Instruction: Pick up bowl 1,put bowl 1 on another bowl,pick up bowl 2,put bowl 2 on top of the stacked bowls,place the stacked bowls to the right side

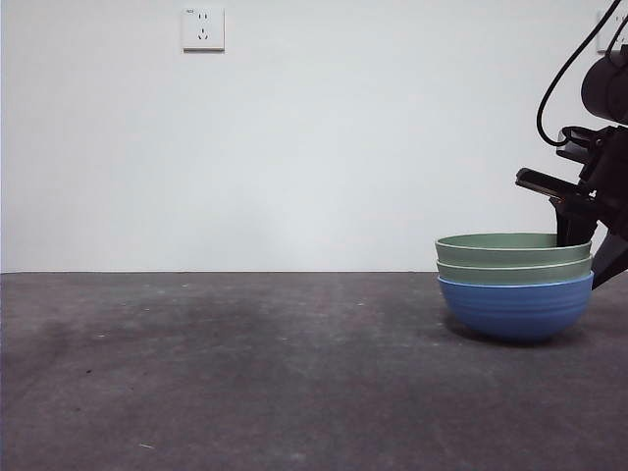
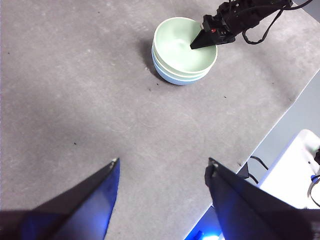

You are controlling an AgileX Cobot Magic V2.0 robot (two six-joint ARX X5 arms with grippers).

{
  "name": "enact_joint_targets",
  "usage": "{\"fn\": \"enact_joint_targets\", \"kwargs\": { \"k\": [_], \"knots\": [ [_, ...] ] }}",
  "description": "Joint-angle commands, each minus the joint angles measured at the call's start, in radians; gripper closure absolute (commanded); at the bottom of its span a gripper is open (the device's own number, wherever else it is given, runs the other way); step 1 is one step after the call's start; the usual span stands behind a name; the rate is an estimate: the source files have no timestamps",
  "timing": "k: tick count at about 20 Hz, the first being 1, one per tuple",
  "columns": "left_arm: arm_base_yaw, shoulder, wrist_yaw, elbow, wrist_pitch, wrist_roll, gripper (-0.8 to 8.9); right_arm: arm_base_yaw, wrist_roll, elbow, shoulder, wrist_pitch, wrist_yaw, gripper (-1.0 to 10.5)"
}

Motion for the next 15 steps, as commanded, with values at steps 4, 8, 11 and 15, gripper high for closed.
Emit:
{"fn": "enact_joint_targets", "kwargs": {
  "k": [4,8,11,15],
  "knots": [
    [0.001,0.0,0.0,0.003,0.005,0.003,5.22,0.002,-0.034,-0.006,0.028,-0.002,0.007,7.0],
    [0.001,0.0,0.0,0.003,0.005,0.004,5.22,0.002,-0.034,-0.006,0.025,0.008,0.006,6.8],
    [0.001,0.0,0.0,0.003,0.005,0.004,5.22,0.002,-0.034,-0.006,0.006,0.017,0.006,5.6],
    [0.001,0.0,0.0,0.003,0.005,0.004,5.22,-0.006,-0.034,-0.006,-0.071,-0.003,0.006,5.0]
  ]
}}
